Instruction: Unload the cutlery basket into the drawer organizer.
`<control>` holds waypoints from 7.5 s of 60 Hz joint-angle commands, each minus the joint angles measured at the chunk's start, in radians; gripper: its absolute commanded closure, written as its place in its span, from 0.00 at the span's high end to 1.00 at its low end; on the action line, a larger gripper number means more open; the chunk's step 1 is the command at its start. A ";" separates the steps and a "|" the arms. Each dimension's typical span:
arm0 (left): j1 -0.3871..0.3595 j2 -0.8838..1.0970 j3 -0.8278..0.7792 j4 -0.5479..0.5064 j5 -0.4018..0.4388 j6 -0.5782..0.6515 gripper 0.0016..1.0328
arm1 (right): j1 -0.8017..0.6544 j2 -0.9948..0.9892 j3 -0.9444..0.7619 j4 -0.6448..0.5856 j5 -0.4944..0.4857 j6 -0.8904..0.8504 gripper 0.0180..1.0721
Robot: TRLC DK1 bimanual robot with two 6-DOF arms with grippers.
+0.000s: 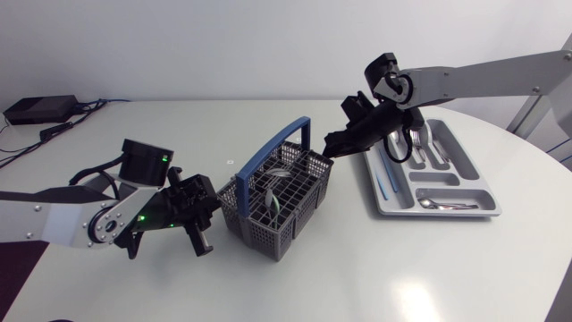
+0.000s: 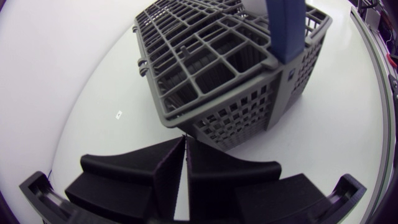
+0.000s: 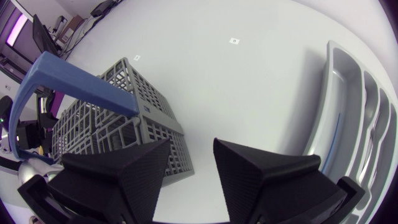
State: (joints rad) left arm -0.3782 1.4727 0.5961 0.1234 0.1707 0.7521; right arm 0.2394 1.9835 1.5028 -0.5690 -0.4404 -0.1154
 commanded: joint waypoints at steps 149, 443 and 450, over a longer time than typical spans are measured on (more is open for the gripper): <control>0.075 -0.437 -0.236 0.157 0.147 -0.057 0.21 | 0.795 -0.612 -0.897 0.980 0.948 -0.552 0.36; -0.237 -0.005 -0.045 0.274 -0.073 -0.106 0.21 | 0.502 -1.204 -0.961 0.900 0.715 -0.435 0.05; -0.217 -0.014 -0.045 0.275 -0.073 -0.100 0.21 | 0.390 -1.198 -0.911 0.825 0.640 -0.398 0.06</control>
State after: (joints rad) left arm -0.6155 1.4410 0.5571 0.4023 0.1101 0.6289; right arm 0.6910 0.7898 0.5343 0.2821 0.2321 -0.5571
